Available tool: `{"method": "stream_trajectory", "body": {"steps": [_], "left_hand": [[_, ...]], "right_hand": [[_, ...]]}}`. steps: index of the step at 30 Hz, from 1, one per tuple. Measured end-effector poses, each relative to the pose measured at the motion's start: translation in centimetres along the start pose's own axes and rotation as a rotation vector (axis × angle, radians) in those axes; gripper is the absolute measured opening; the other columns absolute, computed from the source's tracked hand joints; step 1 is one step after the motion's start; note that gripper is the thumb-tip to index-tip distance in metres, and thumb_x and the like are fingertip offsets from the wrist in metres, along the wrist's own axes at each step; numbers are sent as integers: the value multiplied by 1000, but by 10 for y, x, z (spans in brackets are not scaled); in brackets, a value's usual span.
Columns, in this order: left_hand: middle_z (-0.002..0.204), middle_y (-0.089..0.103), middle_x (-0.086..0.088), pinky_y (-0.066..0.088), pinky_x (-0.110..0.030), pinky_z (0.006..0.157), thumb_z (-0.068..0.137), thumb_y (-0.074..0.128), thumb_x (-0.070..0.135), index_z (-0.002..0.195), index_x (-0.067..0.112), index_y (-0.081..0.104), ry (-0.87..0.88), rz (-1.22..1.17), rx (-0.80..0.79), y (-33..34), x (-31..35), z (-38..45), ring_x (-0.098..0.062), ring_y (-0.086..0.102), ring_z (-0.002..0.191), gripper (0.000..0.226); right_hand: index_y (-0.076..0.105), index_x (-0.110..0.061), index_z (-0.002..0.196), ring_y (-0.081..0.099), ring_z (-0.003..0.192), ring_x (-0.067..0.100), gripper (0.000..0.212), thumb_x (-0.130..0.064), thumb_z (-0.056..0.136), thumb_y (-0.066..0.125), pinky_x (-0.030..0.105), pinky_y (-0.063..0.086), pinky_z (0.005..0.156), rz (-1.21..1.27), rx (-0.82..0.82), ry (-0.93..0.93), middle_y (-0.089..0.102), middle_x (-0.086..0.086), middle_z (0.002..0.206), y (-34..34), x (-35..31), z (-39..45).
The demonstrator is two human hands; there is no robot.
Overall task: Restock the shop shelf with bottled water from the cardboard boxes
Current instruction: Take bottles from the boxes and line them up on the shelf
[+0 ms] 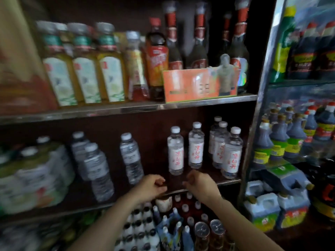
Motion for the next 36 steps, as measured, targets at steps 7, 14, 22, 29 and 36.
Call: {"method": "stream_trajectory", "body": {"steps": [7,14,22,29,36], "left_hand": [[112,68,-5,47,-23,81,89,59,38,116,18,62,-220,321,195,-106,-109,-180,-19,64,103,33],[107,65,-11,47,-34,82,94,41,47,112,15,61,-539,431,281,-144,-216,-463,-29,62,101,42],[120,64,-9,50,-34,88,85,37,61,116,18,62,-1072,313,432,-108,-292,-820,-26,61,107,59],[132,56,-9,39,-27,97,95,48,42,128,14,54,-1456,103,647,-26,-283,-1034,-26,53,120,44],[123,63,-12,43,-28,94,94,53,36,121,12,62,-1708,-207,762,72,-303,-1169,-25,57,115,37]], "right_hand": [[61,-21,114,62,107,24,41,-46,82,64,31,49,86,-192,-414,-418,67,5,111,95,-184,-60],[61,-16,109,61,90,21,38,-48,88,60,33,48,77,-156,-702,-715,64,6,101,185,-362,-238],[57,-11,126,53,118,22,45,-41,92,57,31,44,91,-87,-973,-1078,53,4,135,265,-518,-518],[60,-16,120,58,106,20,43,-46,90,56,33,48,90,-170,-1208,-1341,60,2,118,322,-575,-735],[62,-12,114,59,107,21,40,-42,88,62,34,49,92,-213,-1516,-1386,63,4,116,393,-578,-895]]}}
Point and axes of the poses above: each hand's wrist, its own z-axis towards the middle knuckle, its own y-axis out of the palm, x = y × z, the point moved 9 cm from there along z, towards the middle knuckle
